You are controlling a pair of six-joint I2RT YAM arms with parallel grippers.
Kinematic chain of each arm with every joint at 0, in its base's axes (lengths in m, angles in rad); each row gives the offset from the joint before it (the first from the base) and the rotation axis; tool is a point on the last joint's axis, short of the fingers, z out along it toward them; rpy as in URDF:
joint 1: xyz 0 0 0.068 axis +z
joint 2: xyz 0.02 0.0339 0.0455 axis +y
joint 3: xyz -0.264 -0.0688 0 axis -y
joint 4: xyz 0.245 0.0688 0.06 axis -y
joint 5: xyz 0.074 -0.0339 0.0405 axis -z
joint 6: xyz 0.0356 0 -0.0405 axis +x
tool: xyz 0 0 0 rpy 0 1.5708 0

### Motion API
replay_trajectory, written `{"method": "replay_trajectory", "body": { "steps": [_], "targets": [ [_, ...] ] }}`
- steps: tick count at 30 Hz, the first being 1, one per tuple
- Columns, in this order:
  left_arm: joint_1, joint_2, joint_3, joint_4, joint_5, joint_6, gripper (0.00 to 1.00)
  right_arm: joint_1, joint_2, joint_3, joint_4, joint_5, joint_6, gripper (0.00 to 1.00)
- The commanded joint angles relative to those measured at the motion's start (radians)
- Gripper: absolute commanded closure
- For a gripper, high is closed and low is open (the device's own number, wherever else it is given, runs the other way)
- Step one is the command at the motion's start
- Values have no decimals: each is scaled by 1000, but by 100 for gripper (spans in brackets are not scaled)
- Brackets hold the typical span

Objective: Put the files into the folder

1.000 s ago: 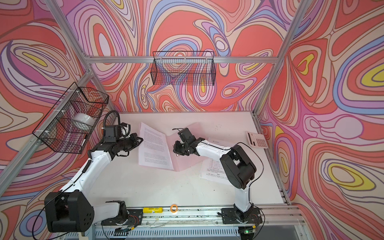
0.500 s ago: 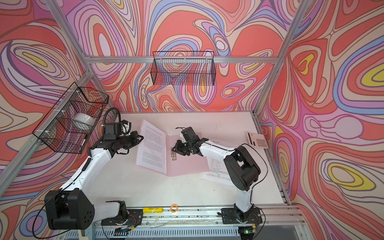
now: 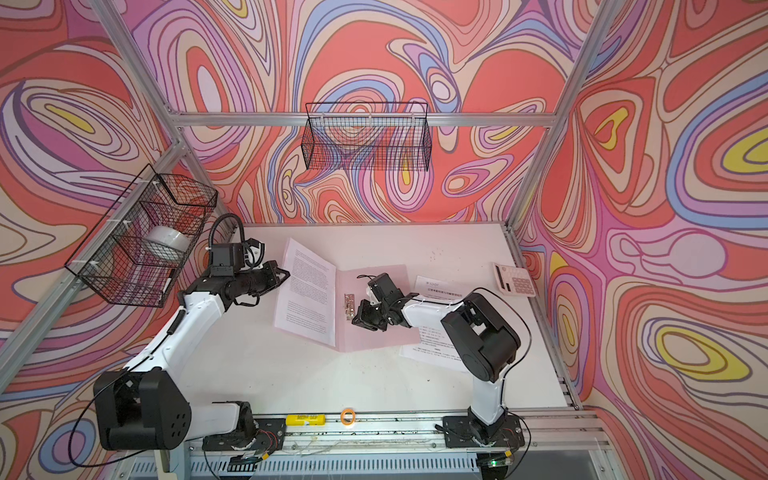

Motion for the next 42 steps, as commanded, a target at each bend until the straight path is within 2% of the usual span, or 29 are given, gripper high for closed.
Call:
{"method": "replay_trajectory", "body": {
  "steps": [1,16,23,28,32,38,42],
  "targets": [
    [-6,9,7,12,21,25,100,2,62,72,23,-32,-35,85],
    [-14,21,3,15,30,22,100,-43,234,388,-97,-56,-122,86],
    [-15,20,-2,21,32,19,100,-102,424,575,-82,-193,-120,87],
    [-17,19,-11,25,31,16,100,-108,494,703,-121,-193,-147,88],
    [-19,20,-8,20,30,17,100,-123,410,662,-105,-131,-157,88],
    [-19,6,-4,12,23,20,100,-133,209,450,-200,121,-181,85],
    [-19,1,-1,12,28,18,100,-132,117,297,-182,86,-172,85]
  ]
}}
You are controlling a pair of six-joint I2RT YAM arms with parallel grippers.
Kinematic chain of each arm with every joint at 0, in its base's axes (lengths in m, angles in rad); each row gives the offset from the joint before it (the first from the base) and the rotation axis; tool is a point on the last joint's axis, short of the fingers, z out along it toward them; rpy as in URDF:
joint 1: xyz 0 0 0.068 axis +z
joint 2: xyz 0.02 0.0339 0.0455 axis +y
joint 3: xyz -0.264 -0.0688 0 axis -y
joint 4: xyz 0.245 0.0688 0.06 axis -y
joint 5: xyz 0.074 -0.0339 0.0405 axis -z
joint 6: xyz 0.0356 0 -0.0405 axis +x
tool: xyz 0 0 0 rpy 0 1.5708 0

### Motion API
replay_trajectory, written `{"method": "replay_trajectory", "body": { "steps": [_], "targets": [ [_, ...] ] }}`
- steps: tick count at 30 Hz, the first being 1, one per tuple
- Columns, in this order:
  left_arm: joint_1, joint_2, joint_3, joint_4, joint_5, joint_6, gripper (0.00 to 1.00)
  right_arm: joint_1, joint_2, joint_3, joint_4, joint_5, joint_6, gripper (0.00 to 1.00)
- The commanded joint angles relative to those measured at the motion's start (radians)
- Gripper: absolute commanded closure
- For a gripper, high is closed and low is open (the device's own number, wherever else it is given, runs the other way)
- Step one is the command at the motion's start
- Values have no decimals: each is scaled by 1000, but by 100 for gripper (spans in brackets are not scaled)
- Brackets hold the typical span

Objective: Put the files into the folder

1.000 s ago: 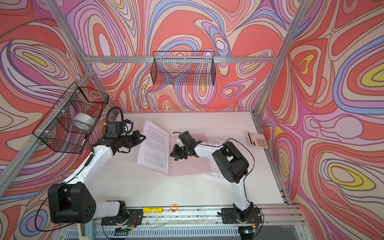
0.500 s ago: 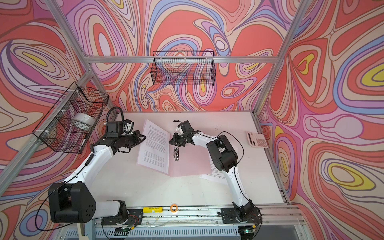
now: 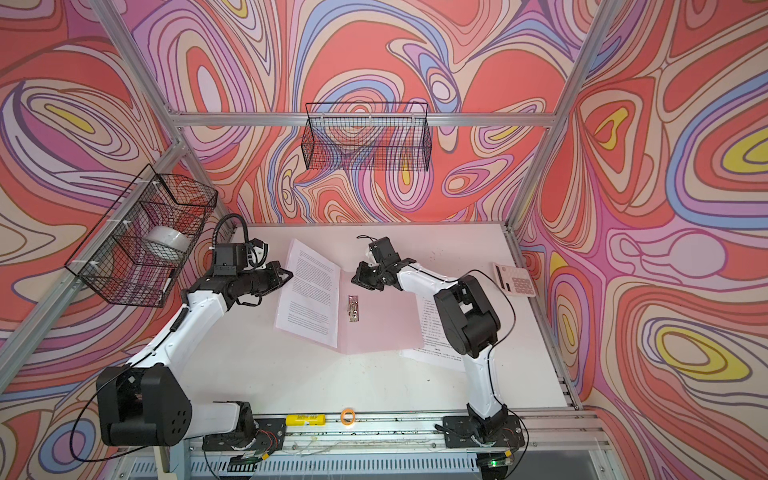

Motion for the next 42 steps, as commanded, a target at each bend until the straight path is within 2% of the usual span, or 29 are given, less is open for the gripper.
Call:
{"method": "replay_trajectory", "body": {
  "steps": [1,6,11,15,29,42],
  "targets": [
    [-5,-10,2,2,14,12,100,2,-58,-133,3,16,1,85],
    [-5,-6,3,3,15,11,100,39,-129,-267,58,-32,40,85],
    [-5,-8,3,3,15,10,100,106,-134,-293,76,-53,54,85],
    [-6,-5,-2,9,21,6,100,138,-113,-278,92,-61,63,85],
    [-16,5,4,10,28,5,100,133,-7,-137,28,-52,8,85],
    [-31,22,15,7,45,20,100,65,58,-23,-3,-86,-25,86]
  ]
}}
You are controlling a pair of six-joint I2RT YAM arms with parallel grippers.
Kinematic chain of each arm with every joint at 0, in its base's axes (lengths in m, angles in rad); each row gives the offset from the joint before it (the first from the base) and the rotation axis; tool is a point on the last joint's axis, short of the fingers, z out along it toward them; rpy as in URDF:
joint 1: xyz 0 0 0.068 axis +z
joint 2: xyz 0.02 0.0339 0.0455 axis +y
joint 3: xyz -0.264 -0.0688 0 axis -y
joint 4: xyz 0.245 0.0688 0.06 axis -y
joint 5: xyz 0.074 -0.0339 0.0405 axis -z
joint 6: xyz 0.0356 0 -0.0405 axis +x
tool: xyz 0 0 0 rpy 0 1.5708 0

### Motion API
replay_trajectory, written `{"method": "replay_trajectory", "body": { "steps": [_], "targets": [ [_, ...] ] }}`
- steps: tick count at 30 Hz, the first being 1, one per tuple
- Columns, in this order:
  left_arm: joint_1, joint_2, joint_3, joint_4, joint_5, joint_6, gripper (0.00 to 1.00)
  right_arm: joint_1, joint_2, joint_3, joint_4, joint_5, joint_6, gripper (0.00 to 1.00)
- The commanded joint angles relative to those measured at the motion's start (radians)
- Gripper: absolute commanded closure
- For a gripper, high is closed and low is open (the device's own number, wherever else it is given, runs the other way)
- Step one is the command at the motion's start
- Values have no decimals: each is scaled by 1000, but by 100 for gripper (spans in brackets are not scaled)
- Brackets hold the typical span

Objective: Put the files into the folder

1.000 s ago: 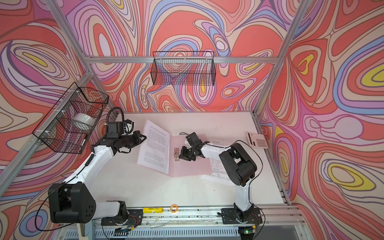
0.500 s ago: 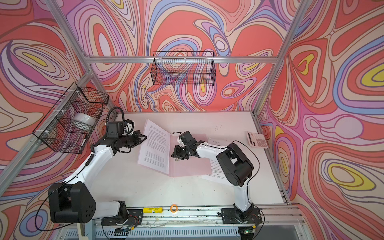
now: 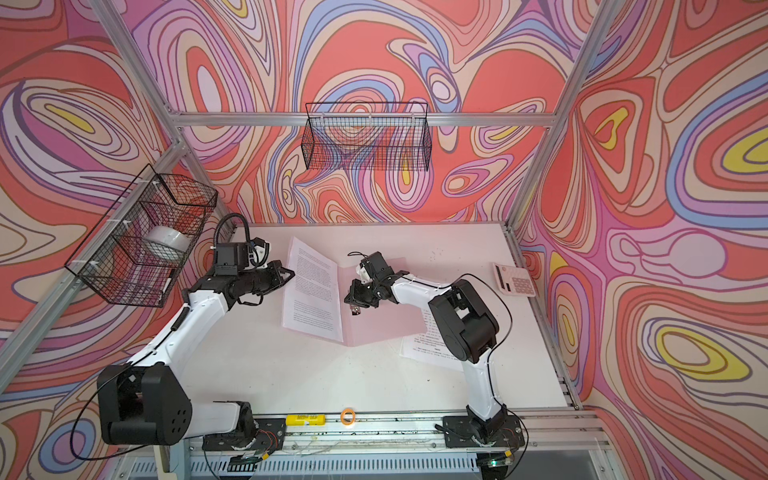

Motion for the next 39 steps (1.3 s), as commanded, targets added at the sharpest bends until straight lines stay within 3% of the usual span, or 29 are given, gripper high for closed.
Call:
{"method": "replay_trajectory", "body": {
  "steps": [1,17,30,39],
  "targets": [
    [-23,18,18,-12,32,27,100,-8,41,49,-24,-1,-29,86],
    [-38,29,31,-33,33,48,100,-67,177,244,-85,-59,-73,86],
    [-40,19,22,-39,32,53,100,-100,326,325,74,-197,-52,87],
    [-37,45,138,-171,-6,114,100,-112,179,315,139,-276,-13,79]
  ]
}}
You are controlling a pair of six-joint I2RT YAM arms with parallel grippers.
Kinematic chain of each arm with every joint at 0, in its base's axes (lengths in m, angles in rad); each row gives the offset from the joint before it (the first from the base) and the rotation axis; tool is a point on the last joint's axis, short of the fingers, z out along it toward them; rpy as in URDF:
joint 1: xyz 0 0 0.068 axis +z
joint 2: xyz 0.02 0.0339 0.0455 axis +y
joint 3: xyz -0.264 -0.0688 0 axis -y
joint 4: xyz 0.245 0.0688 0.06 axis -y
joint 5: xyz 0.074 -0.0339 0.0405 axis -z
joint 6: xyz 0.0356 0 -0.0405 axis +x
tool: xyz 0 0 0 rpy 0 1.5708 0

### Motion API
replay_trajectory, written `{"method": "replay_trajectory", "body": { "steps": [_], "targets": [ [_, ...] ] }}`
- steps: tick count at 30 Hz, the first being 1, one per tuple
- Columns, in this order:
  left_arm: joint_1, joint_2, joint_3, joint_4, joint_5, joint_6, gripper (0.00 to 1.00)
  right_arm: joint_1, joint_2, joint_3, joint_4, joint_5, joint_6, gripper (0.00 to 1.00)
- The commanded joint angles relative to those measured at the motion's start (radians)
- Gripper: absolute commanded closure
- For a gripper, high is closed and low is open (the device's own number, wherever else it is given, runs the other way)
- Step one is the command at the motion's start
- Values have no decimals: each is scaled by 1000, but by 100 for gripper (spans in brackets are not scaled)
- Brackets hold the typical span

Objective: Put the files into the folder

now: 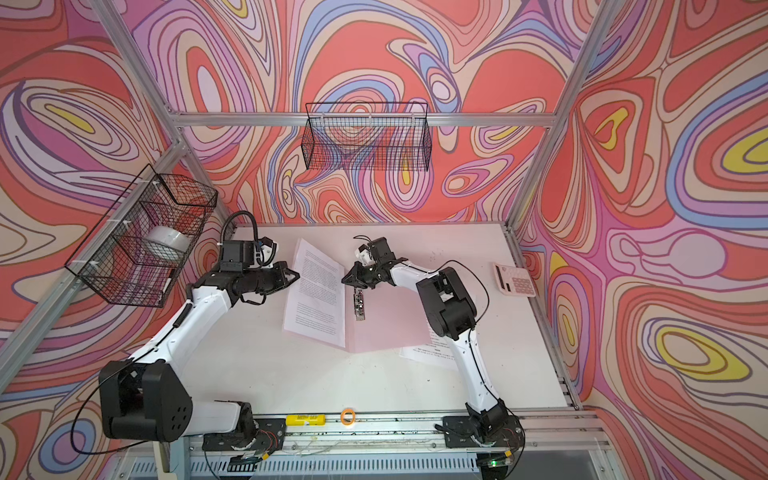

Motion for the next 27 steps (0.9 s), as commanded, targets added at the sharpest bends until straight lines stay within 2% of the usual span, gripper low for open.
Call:
{"method": "replay_trajectory", "body": {
  "steps": [1,5,8,9,11,14,17,22,25,27],
  "targets": [
    [1,26,80,-88,3,60,100,-6,-133,-16,60,-40,25,78],
    [26,84,143,-169,9,91,100,-39,-252,-139,78,-14,73,77],
    [40,97,150,-186,-22,93,100,-51,-314,-199,-14,67,19,76],
    [48,100,153,-194,-32,92,91,-51,-322,-204,-62,94,-3,76],
    [67,90,148,-194,-68,82,62,-51,-335,-237,-79,104,-23,75],
    [116,70,148,-189,-99,58,38,-53,-364,-294,-86,130,-37,74],
    [145,46,170,-206,-152,47,31,-62,-388,-347,-81,144,-38,74],
    [139,4,249,-273,-216,24,27,-89,-427,-419,-79,155,-41,74],
    [85,-64,231,-233,-219,-21,27,-109,-483,-492,-65,167,-34,74],
    [15,-94,204,-180,-220,-53,28,-120,-530,-537,-77,200,-41,74]
  ]
}}
